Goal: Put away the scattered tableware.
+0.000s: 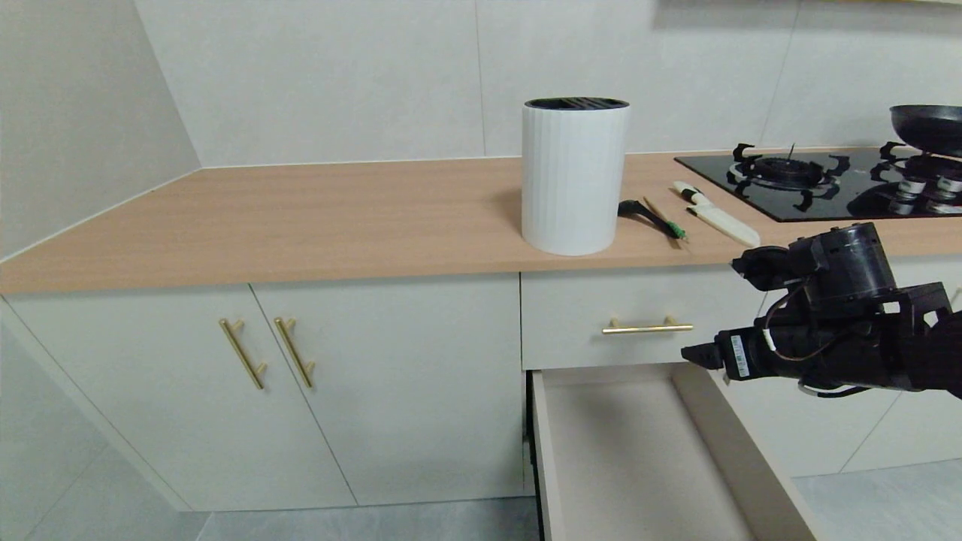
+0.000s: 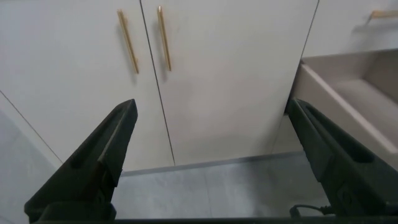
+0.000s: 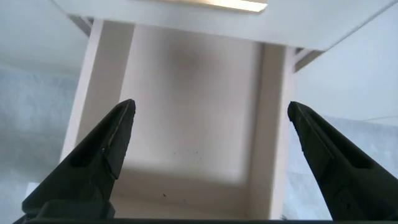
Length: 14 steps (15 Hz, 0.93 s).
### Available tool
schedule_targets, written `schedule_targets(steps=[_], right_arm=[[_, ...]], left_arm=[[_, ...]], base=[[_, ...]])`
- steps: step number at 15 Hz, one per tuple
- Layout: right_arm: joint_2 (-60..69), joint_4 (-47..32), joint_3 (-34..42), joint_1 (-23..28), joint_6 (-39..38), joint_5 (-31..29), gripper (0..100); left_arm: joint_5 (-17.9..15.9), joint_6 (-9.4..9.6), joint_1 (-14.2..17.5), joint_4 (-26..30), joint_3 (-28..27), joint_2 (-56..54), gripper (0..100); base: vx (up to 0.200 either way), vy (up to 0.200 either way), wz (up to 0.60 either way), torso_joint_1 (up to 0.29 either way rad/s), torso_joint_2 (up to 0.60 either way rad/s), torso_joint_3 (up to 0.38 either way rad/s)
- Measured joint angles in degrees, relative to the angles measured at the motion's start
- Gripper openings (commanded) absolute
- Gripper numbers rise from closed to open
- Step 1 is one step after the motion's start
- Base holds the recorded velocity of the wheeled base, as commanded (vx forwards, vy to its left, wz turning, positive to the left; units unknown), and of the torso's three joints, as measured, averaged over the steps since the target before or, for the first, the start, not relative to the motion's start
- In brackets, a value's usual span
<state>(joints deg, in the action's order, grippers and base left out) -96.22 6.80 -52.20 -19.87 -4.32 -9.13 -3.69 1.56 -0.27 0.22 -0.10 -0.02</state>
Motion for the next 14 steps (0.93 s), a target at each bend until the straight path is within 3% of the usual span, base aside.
schedule_targets(steps=[10, 14], right_arm=[[-1.1, 0.6, -0.1, 0.0, 0.0, -0.1, 100], [-1.8, 2.5, 0.1, 0.0, 0.0, -0.3, 100]], left_arm=[[0.0, 0.0, 0.0, -0.1, 0.0, 0.0, 100], [0.0, 0.02, 0.0, 0.0, 0.0, 0.0, 100]], base=[[0.0, 0.0, 0.0, 0.197, -0.47, -0.278], [0.0, 0.0, 0.0, 0.059, -0.1, -0.055]])
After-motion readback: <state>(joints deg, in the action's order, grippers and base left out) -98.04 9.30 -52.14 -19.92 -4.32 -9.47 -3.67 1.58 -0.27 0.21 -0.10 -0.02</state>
